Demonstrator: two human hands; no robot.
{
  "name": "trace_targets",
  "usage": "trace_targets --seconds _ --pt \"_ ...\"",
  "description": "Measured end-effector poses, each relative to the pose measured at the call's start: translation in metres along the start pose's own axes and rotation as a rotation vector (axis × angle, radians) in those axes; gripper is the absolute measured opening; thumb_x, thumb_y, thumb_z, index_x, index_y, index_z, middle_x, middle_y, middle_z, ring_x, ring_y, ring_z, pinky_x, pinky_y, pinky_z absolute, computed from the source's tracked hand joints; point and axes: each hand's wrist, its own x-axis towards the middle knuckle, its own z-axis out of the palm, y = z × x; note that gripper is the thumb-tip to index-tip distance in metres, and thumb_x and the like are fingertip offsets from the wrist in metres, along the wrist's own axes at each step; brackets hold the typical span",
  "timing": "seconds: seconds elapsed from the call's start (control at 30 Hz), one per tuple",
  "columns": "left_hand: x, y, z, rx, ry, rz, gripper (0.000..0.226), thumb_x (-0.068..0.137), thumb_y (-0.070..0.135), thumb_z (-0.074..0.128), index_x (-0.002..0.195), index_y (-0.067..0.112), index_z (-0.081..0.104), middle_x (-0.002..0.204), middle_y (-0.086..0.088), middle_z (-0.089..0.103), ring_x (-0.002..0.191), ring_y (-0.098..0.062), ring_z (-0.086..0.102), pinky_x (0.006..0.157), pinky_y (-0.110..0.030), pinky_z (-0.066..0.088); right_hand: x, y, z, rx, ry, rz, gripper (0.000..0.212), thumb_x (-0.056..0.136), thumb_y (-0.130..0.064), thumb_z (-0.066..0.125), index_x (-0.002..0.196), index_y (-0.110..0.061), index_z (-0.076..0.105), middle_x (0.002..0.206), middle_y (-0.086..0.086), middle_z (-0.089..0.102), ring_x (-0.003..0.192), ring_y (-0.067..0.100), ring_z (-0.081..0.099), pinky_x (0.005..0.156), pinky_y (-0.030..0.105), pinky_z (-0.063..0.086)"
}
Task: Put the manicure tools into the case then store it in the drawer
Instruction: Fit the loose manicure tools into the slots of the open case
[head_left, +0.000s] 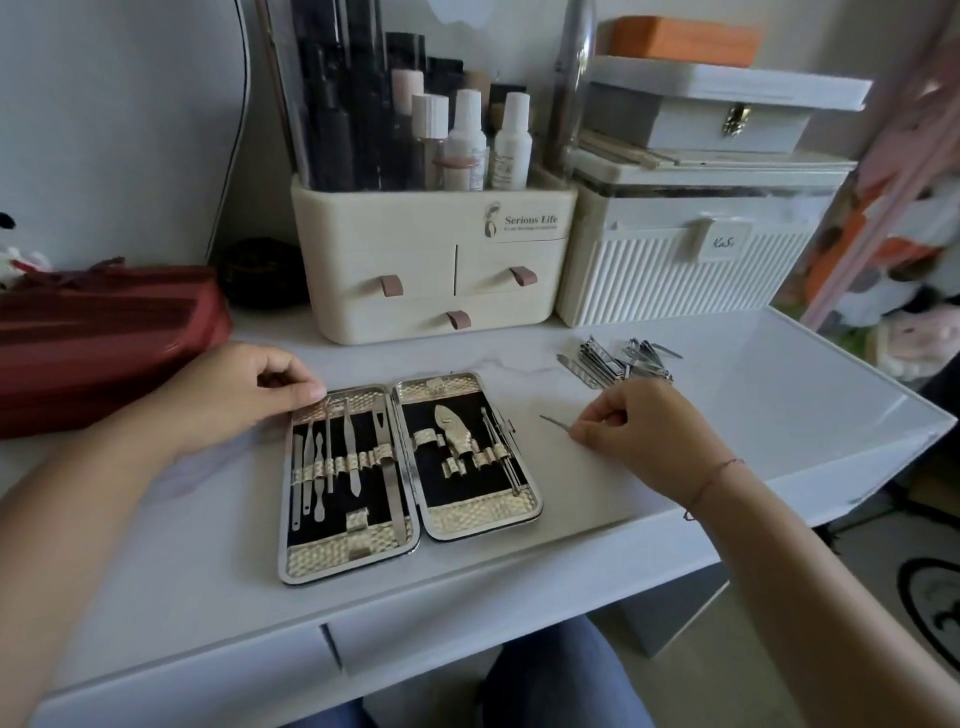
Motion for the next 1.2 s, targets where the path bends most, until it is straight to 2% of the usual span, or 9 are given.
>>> trace_targets --seconds 0.23,0.3,0.4,0.57,0.63,0.7,0.9,1.03,1.2 --pt "0.001 -0.001 0.0 0.017 0.004 0.014 0.002 0.078 0.022 0.072 0.077 0.021 0.071 0.079 0.022 0.07 0.067 0.01 0.059 0.067 -0.004 0.041 -0.001 -0.008 -0.002 -0.109 -0.096 -0.041 0.024 0.087 -0.028 0.059 0.064 -0.031 0.053 0.065 -0.018 0.047 0.07 0.005 0.044 0.084 0.035 0.04" --pt "0.001 -0.001 0.0 0.013 0.002 0.015 0.001 0.078 0.021 0.072 0.077 0.021 0.071 0.08 0.022 0.07 0.068 0.01 0.059 0.064 0.001 0.039 -0.001 -0.009 -0.002 -0.141 -0.129 -0.066 0.022 0.088 -0.028 0.057 0.067 -0.031 0.052 0.069 -0.018 0.046 0.075 0.008 0.045 0.08 0.029 0.041" --pt "0.001 0.0 0.0 0.004 -0.004 0.013 0.001 0.078 0.021 0.072 0.077 0.021 0.071 0.08 0.021 0.07 0.068 0.01 0.06 0.067 -0.004 0.042 0.002 -0.006 -0.006 -0.075 -0.111 -0.08 0.015 0.089 -0.023 0.057 0.075 -0.018 0.061 0.064 -0.013 0.051 0.064 0.008 0.047 0.056 0.012 0.036" --pt "0.0 0.001 0.0 -0.017 -0.008 0.004 0.003 0.078 0.02 0.072 0.076 0.021 0.071 0.077 0.019 0.07 0.065 0.008 0.06 0.064 -0.005 0.043 0.009 -0.028 -0.012 0.743 -0.223 0.041 0.015 0.092 -0.007 0.054 0.077 -0.003 0.057 0.049 -0.007 0.054 0.044 0.008 0.039 0.043 0.016 0.034" --pt "-0.001 0.002 -0.001 -0.024 -0.015 0.001 0.002 0.078 0.022 0.072 0.076 0.021 0.071 0.078 0.019 0.071 0.065 0.008 0.06 0.065 -0.008 0.042 0.012 -0.046 -0.005 0.871 -0.31 0.007 0.004 0.088 -0.003 0.058 0.092 -0.003 0.058 0.061 0.005 0.06 0.046 0.009 0.046 0.043 0.017 0.04" --pt "-0.002 0.003 -0.001 -0.035 -0.018 -0.003 0.003 0.078 0.024 0.072 0.077 0.022 0.071 0.076 0.019 0.071 0.065 0.008 0.06 0.067 -0.011 0.043 0.019 -0.067 0.006 0.918 -0.392 -0.025 0.024 0.086 -0.001 0.06 0.109 -0.006 0.056 0.067 0.011 0.062 0.049 0.01 0.053 0.047 0.018 0.046" --pt "-0.002 0.005 -0.001 -0.043 -0.014 -0.022 0.009 0.076 0.03 0.074 0.069 0.028 0.069 0.068 0.015 0.07 0.061 0.004 0.061 0.065 -0.018 0.047 0.036 -0.124 0.047 0.772 -0.476 -0.164 0.025 0.084 -0.001 0.063 0.109 -0.002 0.06 0.064 0.01 0.062 0.051 0.009 0.06 0.051 0.018 0.053" --pt "-0.003 0.004 -0.003 -0.052 -0.037 -0.026 0.007 0.076 0.031 0.074 0.072 0.027 0.07 0.071 0.009 0.072 0.069 -0.005 0.066 0.075 -0.031 0.054 0.044 -0.137 0.064 0.604 -0.415 -0.202 0.024 0.083 -0.007 0.067 0.106 -0.005 0.063 0.062 0.005 0.065 0.049 0.003 0.058 0.047 0.016 0.046" --pt "-0.004 0.007 -0.004 -0.052 -0.051 -0.042 0.006 0.078 0.03 0.073 0.074 0.027 0.071 0.072 0.009 0.072 0.072 -0.007 0.067 0.079 -0.031 0.053 0.048 -0.143 0.073 0.52 -0.316 -0.277 0.024 0.08 -0.011 0.07 0.103 -0.01 0.065 0.06 -0.002 0.064 0.048 -0.001 0.057 0.05 0.012 0.043"
